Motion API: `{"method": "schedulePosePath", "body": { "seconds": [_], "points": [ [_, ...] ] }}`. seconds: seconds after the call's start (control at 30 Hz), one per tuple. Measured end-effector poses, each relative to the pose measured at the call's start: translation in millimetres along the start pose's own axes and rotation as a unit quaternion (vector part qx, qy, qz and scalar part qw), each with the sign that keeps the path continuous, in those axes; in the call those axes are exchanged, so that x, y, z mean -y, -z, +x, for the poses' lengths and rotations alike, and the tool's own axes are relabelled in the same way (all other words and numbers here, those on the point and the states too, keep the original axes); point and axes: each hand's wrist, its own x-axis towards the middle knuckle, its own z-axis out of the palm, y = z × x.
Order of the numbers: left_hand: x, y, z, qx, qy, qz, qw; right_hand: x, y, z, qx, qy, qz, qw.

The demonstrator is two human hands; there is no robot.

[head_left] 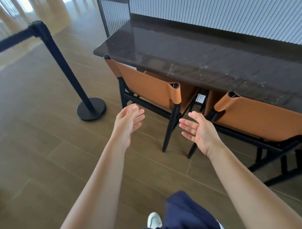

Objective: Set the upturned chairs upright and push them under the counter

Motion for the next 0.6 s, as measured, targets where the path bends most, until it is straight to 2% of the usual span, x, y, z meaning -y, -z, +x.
{"method": "schedulePosePath", "body": {
  "seconds": [0.23, 0.6],
  "points": [
    [-20, 21, 70, -0.005, 0.032, 0.003, 0.999, 13, -46, 52, 0.002, -0.017, 0.018, 1.0],
    [-76, 34, 194, -0.021, 0.065, -0.031, 0.997, 44, -123, 158, 0.01, -0.11, 0.037, 0.993]
  ]
}}
